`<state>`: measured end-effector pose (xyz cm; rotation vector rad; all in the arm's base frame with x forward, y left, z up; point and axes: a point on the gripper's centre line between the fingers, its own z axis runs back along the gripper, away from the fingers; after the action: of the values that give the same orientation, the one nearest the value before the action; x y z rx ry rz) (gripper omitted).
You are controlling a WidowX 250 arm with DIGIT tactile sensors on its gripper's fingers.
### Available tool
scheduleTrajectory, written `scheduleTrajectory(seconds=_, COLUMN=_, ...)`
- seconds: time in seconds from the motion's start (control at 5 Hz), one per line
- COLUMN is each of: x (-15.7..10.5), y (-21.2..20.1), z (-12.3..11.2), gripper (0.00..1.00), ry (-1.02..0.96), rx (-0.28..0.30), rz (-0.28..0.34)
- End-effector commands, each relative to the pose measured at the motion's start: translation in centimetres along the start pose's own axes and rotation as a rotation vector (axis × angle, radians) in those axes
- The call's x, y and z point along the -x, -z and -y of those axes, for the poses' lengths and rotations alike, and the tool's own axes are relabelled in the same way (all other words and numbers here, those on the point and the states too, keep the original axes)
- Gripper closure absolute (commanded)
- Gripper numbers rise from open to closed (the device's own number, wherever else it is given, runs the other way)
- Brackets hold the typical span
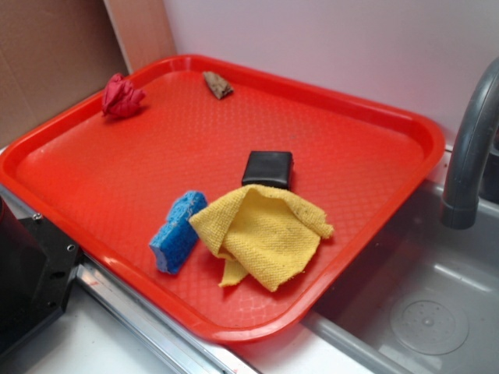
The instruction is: Grab the red paper.
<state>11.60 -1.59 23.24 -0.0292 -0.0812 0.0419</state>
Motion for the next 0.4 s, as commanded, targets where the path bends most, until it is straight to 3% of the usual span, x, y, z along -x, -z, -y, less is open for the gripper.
scheduleTrajectory(seconds=0.0, x=-5.0, y=9.6, z=-7.7, gripper=0.0, ry=-0.423, rx=-0.124, rz=0.026)
scheduleTrajectory(seconds=0.2, x=-6.8, y=12.6, z=-9.7, gripper=0.0, ry=-0.668, rx=-0.205, rz=0.061)
